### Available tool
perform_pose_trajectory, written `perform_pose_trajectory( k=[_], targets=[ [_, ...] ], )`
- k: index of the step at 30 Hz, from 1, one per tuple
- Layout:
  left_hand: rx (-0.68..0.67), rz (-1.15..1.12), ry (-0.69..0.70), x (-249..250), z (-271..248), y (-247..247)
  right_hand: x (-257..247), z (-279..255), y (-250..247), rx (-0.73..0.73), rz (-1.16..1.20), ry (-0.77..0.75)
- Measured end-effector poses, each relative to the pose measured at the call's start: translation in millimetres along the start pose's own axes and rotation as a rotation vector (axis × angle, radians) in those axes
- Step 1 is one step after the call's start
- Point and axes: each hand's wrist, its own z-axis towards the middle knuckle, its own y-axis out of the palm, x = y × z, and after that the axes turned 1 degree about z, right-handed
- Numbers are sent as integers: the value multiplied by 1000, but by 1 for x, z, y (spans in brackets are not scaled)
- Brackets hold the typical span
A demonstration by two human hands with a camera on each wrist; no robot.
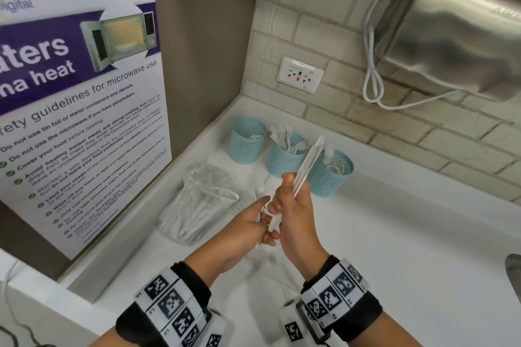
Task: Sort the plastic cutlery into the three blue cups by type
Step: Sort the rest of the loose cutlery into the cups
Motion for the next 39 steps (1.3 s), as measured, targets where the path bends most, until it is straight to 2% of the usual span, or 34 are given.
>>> perform_pose_trajectory(
  k=[2, 5, 10, 14, 16, 22, 26, 30, 34, 39],
  targets=[
    [-46, 20, -3, -3, -1, -2, -1, 3, 3, 32, 0, -50],
    [-59, 35, 8, 0, -3, -2, 5, 4, 6, 16, -87, -45],
    [30, -21, -14, -2, -1, -9, 1, 4, 2, -145, -227, 40],
    [98, -100, -30, -4, -2, -12, -8, 18, -16, -318, -487, 48],
    [122, -155, -28, -3, -3, -13, -17, 26, -22, -356, -446, 66],
    [111, -135, 5, 1, -7, -17, -44, 65, -17, -178, -260, -2],
    [98, -119, -2, -2, -7, -21, -54, 99, -2, -93, -205, -102],
    [86, -93, 2, -2, -6, -24, -51, 132, 13, -32, -182, -130],
    [54, -47, 10, -3, -6, -25, -38, 155, 25, -57, -227, -118],
    [47, -20, -4, -6, -4, -26, -24, 169, 38, -98, -408, -68]
  ],
)
